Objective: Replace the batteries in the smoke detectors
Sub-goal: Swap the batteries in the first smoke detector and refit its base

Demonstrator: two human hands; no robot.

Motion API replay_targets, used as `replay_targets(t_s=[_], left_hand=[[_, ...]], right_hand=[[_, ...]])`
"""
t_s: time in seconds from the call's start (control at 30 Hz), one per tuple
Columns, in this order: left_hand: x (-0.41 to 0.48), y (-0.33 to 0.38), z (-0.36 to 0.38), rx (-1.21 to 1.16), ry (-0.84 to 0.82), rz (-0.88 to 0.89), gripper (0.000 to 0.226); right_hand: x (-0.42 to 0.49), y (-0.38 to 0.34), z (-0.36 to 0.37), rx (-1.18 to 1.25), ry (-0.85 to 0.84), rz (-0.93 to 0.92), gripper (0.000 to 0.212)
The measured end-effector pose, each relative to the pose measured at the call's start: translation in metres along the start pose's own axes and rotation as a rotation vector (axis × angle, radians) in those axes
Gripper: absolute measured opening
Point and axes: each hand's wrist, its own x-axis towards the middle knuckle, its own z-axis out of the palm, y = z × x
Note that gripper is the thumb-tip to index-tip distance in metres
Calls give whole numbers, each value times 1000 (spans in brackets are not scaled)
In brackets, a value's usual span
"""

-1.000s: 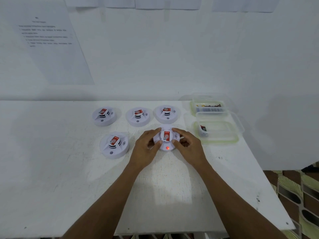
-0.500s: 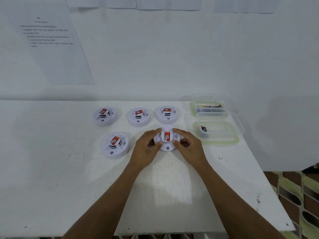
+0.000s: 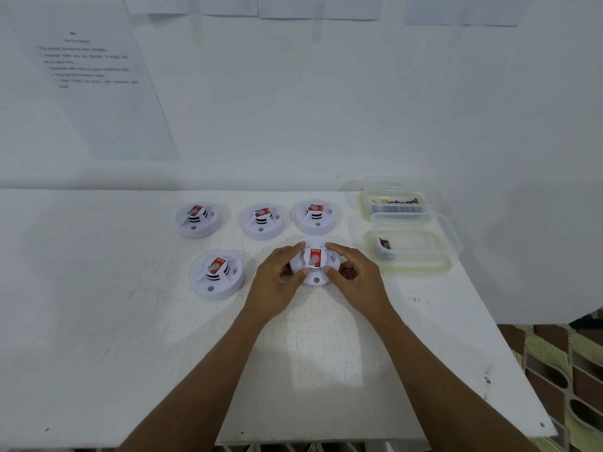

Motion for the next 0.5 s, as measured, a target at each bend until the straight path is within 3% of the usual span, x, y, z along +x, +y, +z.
replay_targets(t_s=[0.5], left_hand=[[1,-5,5,76,-21,-6,52]], right_hand=[[0,2,2,-32,23,-31,49]])
